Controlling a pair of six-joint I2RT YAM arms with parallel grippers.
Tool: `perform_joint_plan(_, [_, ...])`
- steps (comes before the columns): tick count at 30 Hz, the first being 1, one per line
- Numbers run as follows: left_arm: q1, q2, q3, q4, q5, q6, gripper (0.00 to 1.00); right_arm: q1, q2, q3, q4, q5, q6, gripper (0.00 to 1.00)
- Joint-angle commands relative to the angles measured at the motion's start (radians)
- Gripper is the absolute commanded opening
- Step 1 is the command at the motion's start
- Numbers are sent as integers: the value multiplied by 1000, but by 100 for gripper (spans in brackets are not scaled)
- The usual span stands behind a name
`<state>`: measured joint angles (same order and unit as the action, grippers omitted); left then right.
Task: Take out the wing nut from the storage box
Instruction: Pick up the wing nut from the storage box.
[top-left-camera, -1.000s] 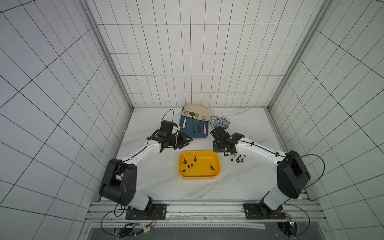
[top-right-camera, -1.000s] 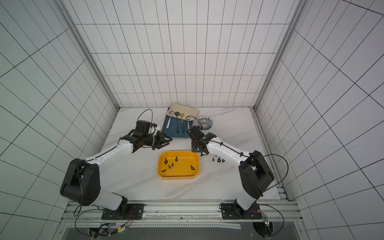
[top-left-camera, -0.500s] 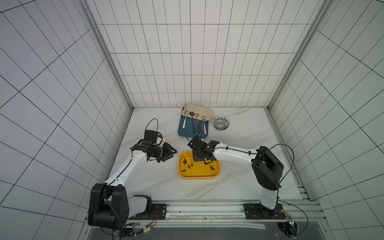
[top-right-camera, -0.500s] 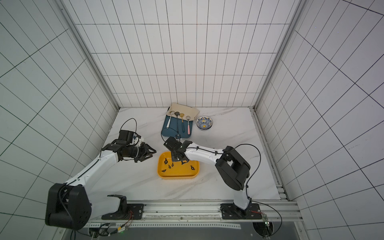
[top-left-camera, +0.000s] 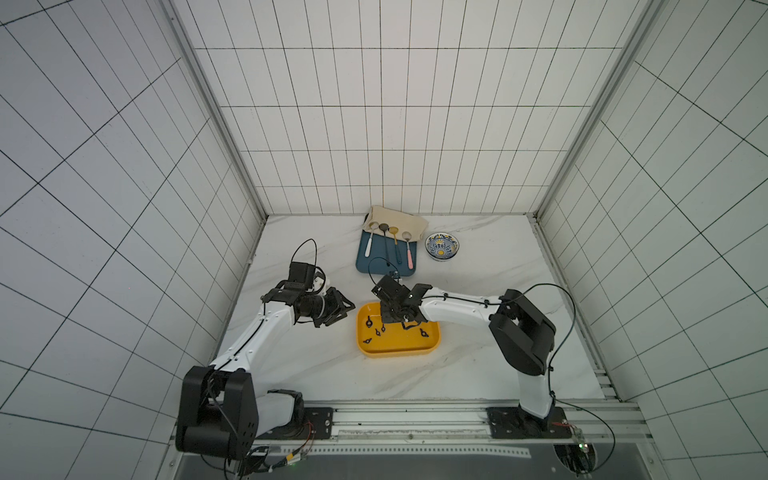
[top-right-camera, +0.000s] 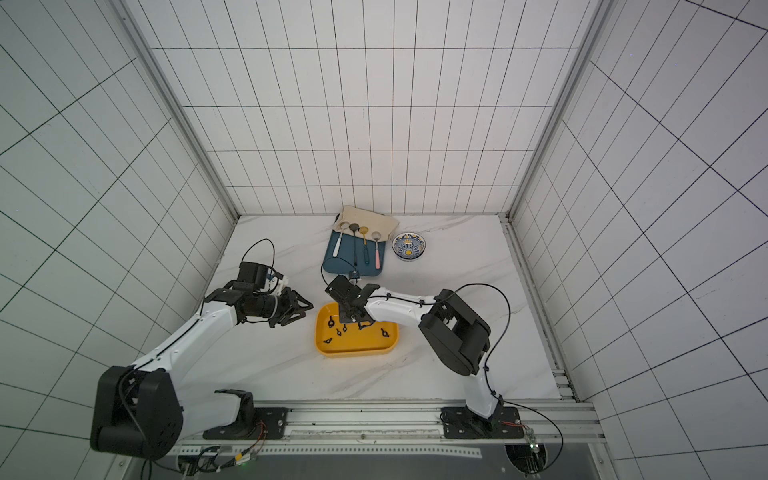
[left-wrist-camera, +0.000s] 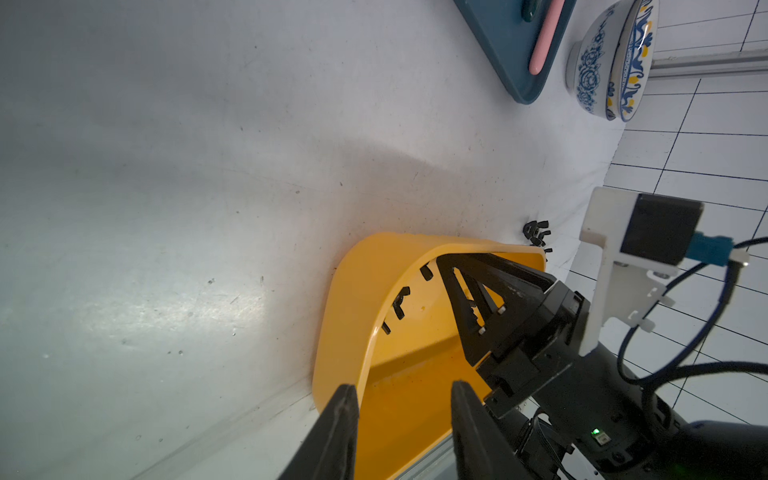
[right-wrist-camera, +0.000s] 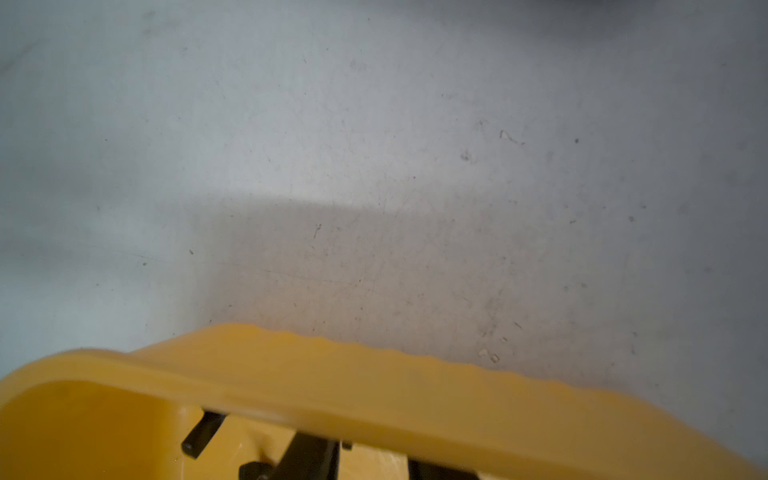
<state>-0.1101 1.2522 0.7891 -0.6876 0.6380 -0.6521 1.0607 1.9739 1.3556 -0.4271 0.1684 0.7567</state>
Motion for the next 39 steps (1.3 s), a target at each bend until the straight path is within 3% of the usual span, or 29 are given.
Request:
perform_joint_plan(1, [4, -13, -14, 28, 12, 14, 40, 6, 22, 9, 8, -14, 18, 30])
perform_joint_plan(14, [4, -13, -22, 37, 23, 13, 40, 15, 95, 41, 14, 18, 1, 27])
perform_joint_plan(27, [4, -10, -28, 49, 24, 9, 40, 38, 111, 63, -47, 106, -28, 0])
perform_joint_plan(34, [-10, -28, -12, 48, 16, 4, 40, 66, 6, 43, -61, 142, -54, 0])
perform_joint_plan(39, [-95, -28, 35, 58, -15, -21, 40, 68, -122, 8, -115, 192, -77, 0])
